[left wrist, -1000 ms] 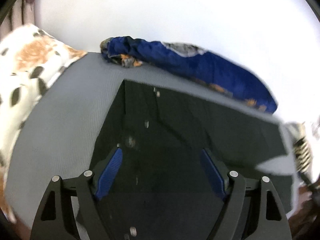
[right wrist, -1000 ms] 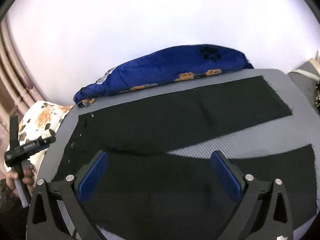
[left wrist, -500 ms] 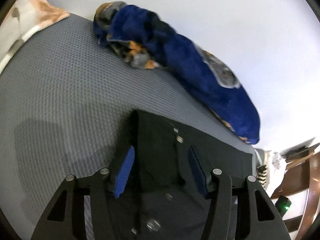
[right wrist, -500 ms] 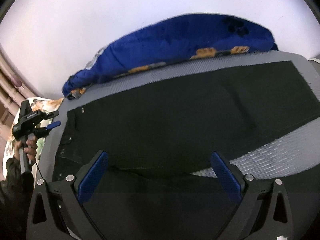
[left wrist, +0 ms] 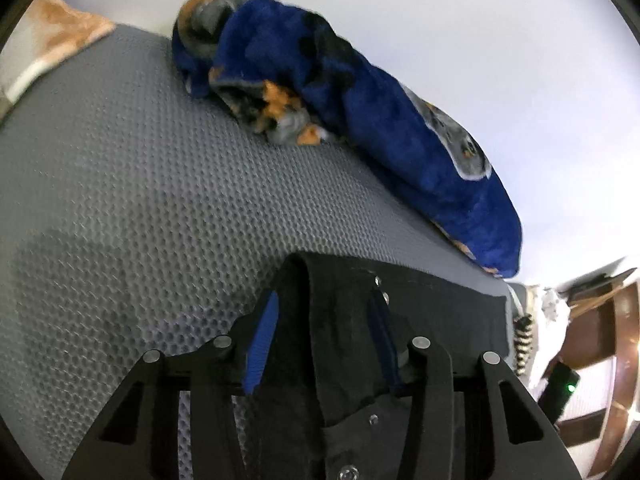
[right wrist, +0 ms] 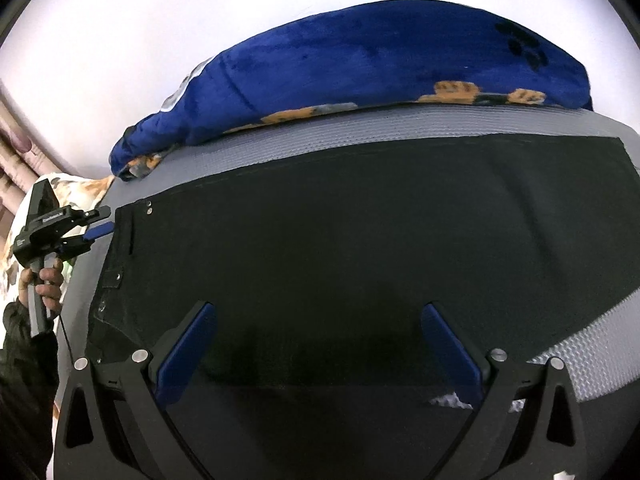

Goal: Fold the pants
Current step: 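Grasp the trouser waistband with the left gripper while the right gripper grasps the waistband edge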

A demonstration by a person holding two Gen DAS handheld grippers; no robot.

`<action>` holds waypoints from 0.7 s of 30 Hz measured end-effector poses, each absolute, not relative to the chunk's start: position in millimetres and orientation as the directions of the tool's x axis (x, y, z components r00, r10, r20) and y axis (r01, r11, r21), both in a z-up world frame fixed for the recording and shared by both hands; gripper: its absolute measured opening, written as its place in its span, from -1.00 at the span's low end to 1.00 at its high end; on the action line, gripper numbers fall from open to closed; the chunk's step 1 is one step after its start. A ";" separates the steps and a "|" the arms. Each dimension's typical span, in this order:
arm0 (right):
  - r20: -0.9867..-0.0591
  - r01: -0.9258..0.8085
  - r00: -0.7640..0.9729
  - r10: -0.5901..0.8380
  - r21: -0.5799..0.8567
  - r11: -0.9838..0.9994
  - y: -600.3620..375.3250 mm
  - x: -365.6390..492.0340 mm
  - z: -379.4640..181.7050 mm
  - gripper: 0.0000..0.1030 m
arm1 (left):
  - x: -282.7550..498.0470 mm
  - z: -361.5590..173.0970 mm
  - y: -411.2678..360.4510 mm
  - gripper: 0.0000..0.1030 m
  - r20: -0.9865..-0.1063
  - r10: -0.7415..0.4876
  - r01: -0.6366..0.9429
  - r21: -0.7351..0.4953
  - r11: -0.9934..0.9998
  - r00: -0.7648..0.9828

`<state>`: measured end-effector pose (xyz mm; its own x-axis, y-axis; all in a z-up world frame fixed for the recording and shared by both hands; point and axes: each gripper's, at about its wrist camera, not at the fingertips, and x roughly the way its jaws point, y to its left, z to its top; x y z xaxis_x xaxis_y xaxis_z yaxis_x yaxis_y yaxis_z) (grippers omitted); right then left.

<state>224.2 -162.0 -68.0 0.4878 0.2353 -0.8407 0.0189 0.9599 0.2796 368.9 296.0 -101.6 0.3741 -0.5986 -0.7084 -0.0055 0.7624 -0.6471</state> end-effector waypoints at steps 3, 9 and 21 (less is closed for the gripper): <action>-0.846 0.003 0.476 0.241 0.275 0.961 -154.9 230.0 -73.1 0.98 | 367.2 -106.0 293.8 -0.12 -0.695 -0.618 -0.012 -0.668 0.744 0.368; -0.840 -0.034 0.472 0.267 0.285 0.958 -145.2 235.0 -74.6 0.98 | 367.9 -106.8 291.2 -0.24 -0.696 -0.625 -0.038 -0.678 0.734 0.353; -0.832 -0.037 0.480 0.277 0.296 0.955 -141.6 240.1 -76.1 0.98 | 383.0 -132.6 280.4 -0.24 -0.567 -0.760 0.004 -0.800 0.599 0.318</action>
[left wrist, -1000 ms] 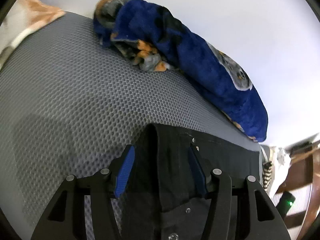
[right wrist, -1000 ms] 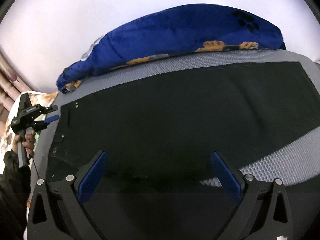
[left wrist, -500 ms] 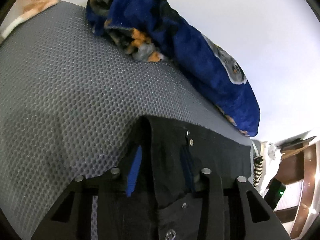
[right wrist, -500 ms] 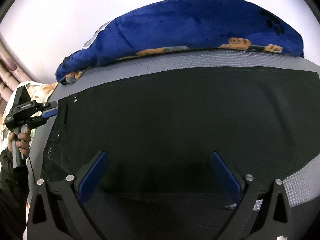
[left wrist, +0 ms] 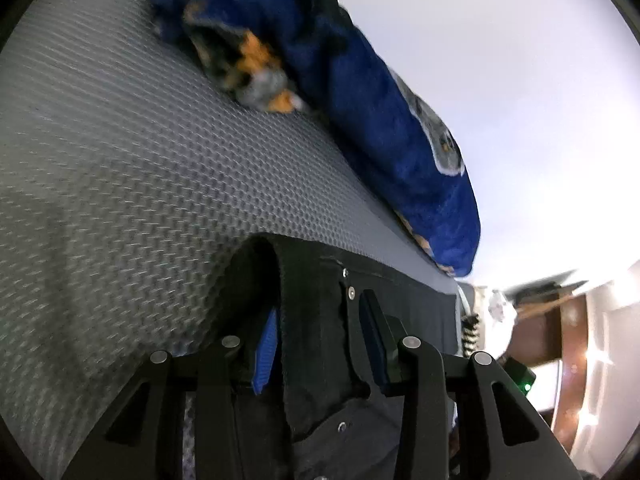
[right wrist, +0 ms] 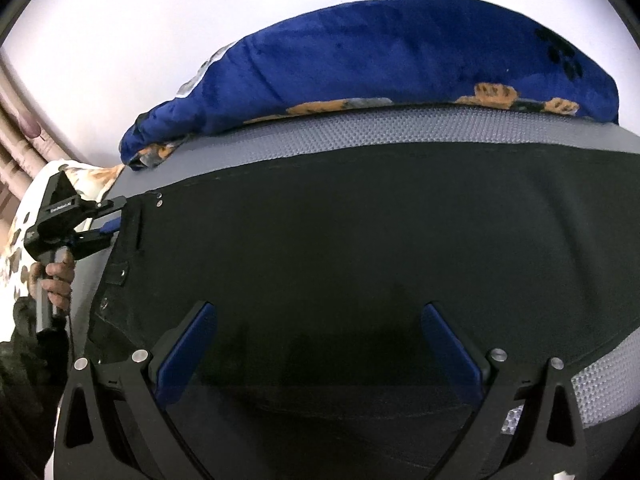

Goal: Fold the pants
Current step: 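Grasp the trouser waistband with the left gripper while the right gripper grasps the waistband edge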

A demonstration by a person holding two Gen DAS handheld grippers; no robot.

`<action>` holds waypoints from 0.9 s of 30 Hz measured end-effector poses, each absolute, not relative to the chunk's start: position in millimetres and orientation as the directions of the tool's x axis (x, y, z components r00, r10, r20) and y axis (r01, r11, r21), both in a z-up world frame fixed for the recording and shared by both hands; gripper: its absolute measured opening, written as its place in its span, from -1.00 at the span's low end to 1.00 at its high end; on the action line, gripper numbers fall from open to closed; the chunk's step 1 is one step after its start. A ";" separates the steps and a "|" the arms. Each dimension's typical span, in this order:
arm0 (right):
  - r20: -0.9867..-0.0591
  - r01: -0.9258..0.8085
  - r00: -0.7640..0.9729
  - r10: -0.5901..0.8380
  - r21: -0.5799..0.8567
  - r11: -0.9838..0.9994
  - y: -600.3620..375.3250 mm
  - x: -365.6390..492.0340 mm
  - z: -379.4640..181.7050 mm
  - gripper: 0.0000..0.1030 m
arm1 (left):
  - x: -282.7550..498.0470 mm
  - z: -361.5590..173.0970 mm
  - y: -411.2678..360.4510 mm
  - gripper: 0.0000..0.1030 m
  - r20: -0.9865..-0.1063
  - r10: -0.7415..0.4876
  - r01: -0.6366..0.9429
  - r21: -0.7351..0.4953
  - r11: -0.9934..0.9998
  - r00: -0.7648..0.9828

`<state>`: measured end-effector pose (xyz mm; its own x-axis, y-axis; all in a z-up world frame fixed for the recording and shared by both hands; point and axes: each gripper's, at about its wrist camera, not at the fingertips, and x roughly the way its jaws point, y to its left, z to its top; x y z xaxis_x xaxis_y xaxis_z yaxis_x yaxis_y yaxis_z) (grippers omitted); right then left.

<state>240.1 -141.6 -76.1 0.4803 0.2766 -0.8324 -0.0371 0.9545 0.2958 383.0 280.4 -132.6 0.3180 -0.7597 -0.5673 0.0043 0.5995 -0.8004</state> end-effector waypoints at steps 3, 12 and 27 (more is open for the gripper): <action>-0.832 -0.052 0.475 0.285 0.297 0.954 -141.8 243.0 -77.1 0.98 | 390.3 -134.3 271.5 -0.24 -0.552 -0.776 0.022 -0.810 0.585 0.305; -0.843 -0.096 0.440 0.311 0.300 0.949 -148.7 266.7 -89.3 0.98 | 404.4 -133.5 253.8 -0.24 -0.539 -0.771 0.038 -0.811 0.584 0.338; -0.856 -0.564 0.299 0.422 0.198 0.802 -170.5 363.6 -52.8 0.98 | 356.7 -50.7 230.2 -0.86 -0.477 -0.743 0.280 -0.718 0.638 0.470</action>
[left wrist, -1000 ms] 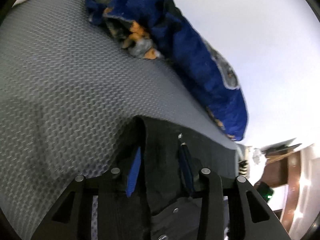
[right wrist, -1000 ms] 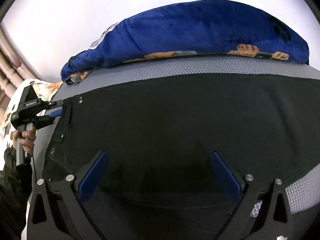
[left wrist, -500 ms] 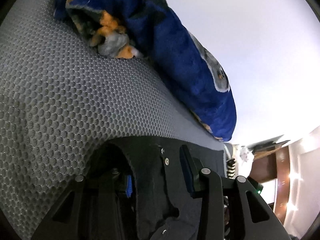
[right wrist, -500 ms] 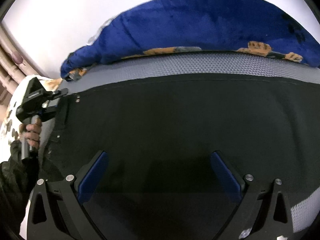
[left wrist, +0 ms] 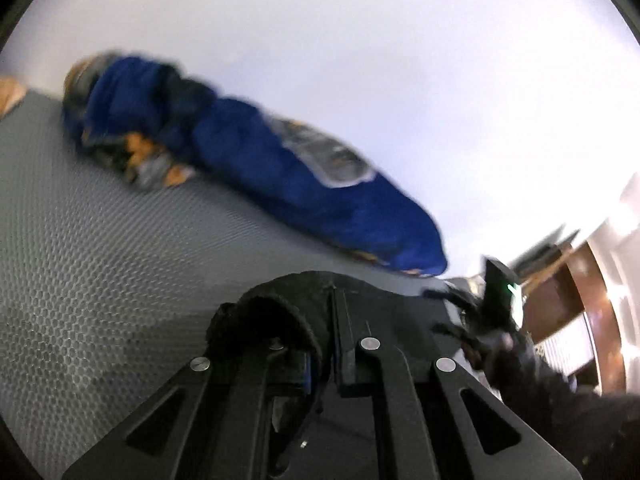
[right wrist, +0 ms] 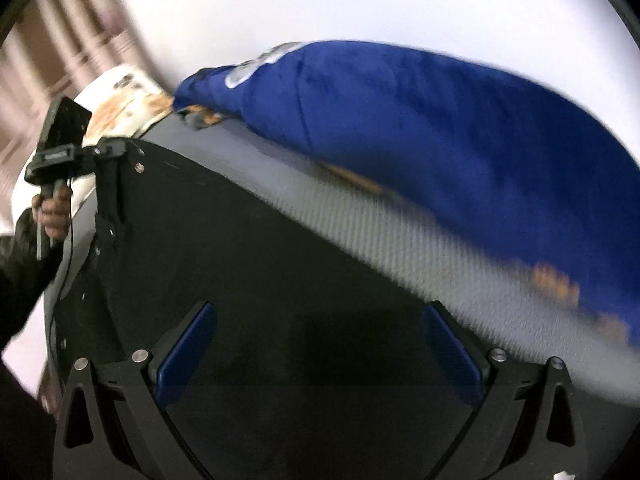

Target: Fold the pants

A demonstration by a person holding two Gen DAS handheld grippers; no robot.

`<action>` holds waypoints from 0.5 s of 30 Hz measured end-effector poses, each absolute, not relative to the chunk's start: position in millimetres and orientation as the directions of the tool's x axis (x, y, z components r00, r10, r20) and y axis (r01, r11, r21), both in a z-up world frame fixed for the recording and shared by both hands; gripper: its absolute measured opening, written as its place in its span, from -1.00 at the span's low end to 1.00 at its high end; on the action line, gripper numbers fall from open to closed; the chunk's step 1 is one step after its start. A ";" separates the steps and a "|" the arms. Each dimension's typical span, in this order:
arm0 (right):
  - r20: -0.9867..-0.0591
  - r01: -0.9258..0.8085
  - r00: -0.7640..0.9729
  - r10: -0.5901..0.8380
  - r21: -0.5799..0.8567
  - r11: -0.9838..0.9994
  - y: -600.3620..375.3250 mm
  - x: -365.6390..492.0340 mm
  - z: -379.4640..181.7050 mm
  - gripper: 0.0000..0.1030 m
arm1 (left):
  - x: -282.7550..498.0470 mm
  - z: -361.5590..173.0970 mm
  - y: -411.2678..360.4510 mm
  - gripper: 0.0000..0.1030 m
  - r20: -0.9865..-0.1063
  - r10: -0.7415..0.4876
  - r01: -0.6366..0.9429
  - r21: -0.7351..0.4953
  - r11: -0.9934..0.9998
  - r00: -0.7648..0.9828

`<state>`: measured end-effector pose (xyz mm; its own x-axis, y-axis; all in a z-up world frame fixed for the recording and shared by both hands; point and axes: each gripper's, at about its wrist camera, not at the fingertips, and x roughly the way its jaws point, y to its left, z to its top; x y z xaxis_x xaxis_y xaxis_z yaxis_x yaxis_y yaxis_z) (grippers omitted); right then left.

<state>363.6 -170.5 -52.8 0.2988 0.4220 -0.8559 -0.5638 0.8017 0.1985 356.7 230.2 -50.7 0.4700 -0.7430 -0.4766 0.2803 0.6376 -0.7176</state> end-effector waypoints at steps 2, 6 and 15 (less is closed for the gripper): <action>-0.873 -0.631 0.249 0.420 0.183 0.754 -168.5 387.2 -54.9 0.98 | 348.1 -40.5 229.8 -0.86 -0.460 -0.750 0.304 -0.714 0.630 0.475; -0.875 -0.680 0.032 0.483 0.335 0.652 -162.0 425.8 -72.0 0.98 | 329.2 -28.1 234.4 -0.86 -0.448 -0.746 0.326 -0.699 0.636 0.494; -0.858 -0.756 -0.243 0.453 0.460 0.466 -161.4 434.8 -104.3 -0.02 | 306.8 -18.4 243.2 -0.86 -0.480 -0.686 0.267 -0.676 0.686 0.546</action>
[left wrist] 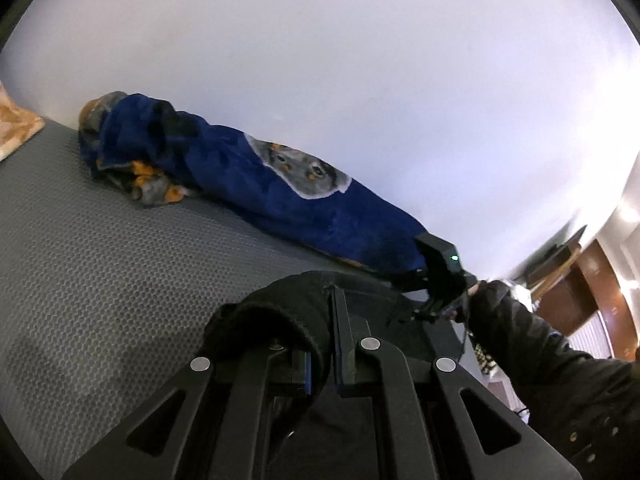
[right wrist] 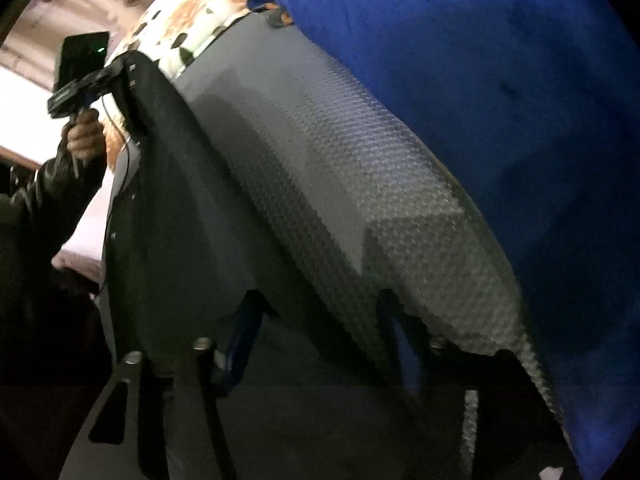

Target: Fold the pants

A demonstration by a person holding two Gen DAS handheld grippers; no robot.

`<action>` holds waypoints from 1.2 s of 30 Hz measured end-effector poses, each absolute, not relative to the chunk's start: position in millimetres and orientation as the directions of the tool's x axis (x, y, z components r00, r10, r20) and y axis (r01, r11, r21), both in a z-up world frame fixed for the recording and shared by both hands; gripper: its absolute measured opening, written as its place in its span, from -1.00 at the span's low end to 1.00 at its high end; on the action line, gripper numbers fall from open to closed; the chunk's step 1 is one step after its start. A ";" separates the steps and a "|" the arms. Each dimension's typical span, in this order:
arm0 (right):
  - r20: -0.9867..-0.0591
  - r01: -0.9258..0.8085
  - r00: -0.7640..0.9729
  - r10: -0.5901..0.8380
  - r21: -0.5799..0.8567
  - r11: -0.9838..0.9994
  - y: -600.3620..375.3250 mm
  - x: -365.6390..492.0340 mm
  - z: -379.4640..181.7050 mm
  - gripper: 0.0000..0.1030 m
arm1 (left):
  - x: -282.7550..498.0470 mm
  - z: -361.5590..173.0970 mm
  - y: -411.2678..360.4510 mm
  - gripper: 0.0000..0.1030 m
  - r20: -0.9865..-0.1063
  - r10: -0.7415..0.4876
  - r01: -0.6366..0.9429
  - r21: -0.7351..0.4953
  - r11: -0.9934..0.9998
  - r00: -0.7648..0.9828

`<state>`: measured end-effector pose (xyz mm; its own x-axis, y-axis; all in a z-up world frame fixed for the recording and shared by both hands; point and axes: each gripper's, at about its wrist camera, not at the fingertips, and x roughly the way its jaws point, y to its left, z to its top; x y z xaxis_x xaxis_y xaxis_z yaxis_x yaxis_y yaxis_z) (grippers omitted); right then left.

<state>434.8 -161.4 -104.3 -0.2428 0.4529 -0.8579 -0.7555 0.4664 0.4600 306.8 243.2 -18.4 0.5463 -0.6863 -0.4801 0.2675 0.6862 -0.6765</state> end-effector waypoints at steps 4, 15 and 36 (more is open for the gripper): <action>-0.886 -0.756 -0.215 0.412 0.418 0.504 -187.6 439.8 -104.9 -0.22 | 303.6 -15.9 244.0 -0.86 -0.500 -0.665 0.248 -0.664 0.706 0.555; -0.961 -0.740 -0.039 0.274 0.212 0.639 -227.9 423.5 -100.0 -0.56 | 315.4 -22.9 235.2 -0.86 -0.555 -0.616 0.209 -0.625 0.752 0.559; -0.881 -0.484 0.442 0.169 -0.075 0.872 -253.6 145.0 9.1 -0.90 | 181.5 8.8 230.0 -0.81 -0.608 -0.647 0.366 -0.534 0.762 0.459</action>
<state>145.0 -253.6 9.1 0.4417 0.1691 -0.8811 -0.4837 0.8720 -0.0751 181.5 230.0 8.8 0.4595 -0.6473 -0.6082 0.3664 0.7619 -0.5341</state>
